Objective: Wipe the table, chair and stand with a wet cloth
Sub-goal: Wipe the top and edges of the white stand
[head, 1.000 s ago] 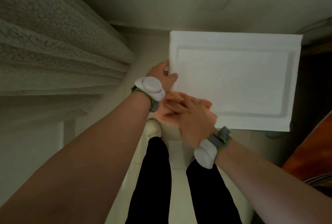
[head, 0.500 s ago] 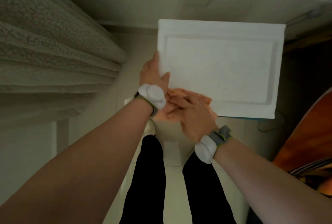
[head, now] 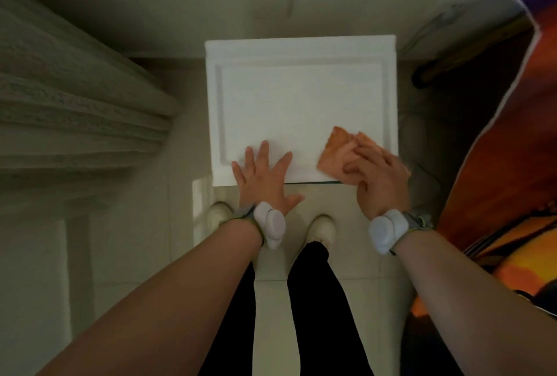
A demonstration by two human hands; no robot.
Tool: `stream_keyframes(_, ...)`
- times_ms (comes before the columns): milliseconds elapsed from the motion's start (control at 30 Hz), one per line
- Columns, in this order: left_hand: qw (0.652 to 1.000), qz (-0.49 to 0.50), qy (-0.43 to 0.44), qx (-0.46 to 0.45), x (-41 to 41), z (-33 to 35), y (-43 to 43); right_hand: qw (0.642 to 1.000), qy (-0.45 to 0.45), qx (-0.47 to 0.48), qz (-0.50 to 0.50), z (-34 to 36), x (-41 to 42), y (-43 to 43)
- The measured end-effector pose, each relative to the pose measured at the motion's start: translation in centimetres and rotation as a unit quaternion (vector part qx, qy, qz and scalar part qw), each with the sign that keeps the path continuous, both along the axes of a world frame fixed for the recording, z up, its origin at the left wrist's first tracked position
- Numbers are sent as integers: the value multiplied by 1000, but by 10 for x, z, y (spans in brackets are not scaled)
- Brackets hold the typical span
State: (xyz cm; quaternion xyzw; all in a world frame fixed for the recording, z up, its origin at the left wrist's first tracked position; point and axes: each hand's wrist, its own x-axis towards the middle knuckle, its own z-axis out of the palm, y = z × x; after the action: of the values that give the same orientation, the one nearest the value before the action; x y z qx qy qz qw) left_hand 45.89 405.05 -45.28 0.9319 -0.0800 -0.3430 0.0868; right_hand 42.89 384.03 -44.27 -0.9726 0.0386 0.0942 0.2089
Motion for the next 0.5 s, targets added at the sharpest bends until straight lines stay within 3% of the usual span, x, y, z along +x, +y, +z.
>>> stream_keyframes(100, 1000, -9, -6, 21, 2, 2, -2, 997, 20, 0, -71, 2, -8, -20)
stream_keyframes(267, 999, 24, -25, 6, 15, 1, -2, 995, 94, -23, -32, -20, -14, -32)
stream_keyframes(500, 1000, 5, -4, 20, 20, 5, 0, 991, 78, 74, -82, -3, -7, -27)
